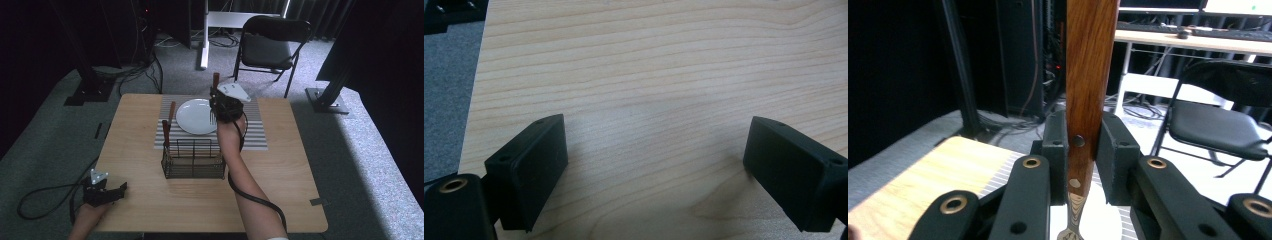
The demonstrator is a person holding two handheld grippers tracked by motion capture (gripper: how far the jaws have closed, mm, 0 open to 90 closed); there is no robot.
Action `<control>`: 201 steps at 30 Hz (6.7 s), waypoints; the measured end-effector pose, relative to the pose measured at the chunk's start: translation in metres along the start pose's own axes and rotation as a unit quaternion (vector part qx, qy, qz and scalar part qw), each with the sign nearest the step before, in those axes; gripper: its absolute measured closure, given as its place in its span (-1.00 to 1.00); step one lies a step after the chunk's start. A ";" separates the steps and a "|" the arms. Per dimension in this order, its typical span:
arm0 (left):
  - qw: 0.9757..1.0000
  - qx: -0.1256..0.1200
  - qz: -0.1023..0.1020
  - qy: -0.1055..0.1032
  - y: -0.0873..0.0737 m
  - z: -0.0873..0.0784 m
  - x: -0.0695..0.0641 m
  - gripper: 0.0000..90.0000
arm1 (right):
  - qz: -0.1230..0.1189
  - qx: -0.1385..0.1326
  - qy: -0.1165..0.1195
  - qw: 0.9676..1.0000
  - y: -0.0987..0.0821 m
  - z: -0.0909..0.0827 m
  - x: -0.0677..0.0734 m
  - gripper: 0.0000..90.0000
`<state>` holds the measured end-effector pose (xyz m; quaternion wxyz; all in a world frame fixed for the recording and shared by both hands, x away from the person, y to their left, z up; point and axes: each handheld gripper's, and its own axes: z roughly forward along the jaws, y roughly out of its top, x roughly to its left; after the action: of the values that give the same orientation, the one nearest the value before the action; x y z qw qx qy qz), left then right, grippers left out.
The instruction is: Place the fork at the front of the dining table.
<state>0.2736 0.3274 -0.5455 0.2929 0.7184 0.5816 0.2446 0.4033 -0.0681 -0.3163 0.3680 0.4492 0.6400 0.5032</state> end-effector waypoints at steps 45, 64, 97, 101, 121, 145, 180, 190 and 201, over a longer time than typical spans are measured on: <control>1.000 0.001 0.000 0.000 0.000 0.000 0.000 -0.77 | 0.029 0.160 -0.046 0.986 -0.092 0.090 -0.075 0.69; 1.000 0.001 0.000 0.000 0.000 0.000 0.000 -0.77 | 0.031 0.203 -0.060 0.977 -0.110 0.125 -0.083 0.69; 1.000 -0.001 -0.006 0.004 0.000 0.000 -0.001 -0.77 | 0.128 0.316 -0.071 0.937 -0.153 0.204 -0.104 0.69; 1.000 0.000 -0.006 0.005 0.000 0.000 -0.001 -0.77 | 0.133 0.323 -0.068 0.934 -0.162 0.206 -0.105 0.68; 1.000 0.000 -0.006 0.005 0.000 0.000 -0.001 -0.77 | 0.128 0.314 -0.025 0.940 -0.148 0.187 -0.113 0.15; 1.000 0.000 -0.005 0.005 0.000 0.001 -0.001 -0.77 | 0.094 0.291 0.039 0.951 -0.184 0.091 -0.105 -0.53; 1.000 0.000 -0.005 0.005 0.000 0.000 -0.001 -0.77 | 0.038 0.231 0.057 0.971 -0.219 -0.004 -0.129 -0.68; 1.000 0.000 -0.005 0.005 0.000 0.000 -0.001 -0.77 | 0.039 0.224 0.053 0.972 -0.226 -0.031 -0.139 -0.68; 1.000 0.000 -0.005 0.005 0.000 0.001 -0.001 -0.77 | 0.029 0.231 0.030 0.972 -0.242 -0.063 -0.160 -0.68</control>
<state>0.2740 0.3260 -0.5455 0.2914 0.7140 0.5868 0.2468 0.3477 -0.2613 -0.5356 0.2204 0.5253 0.7363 0.3652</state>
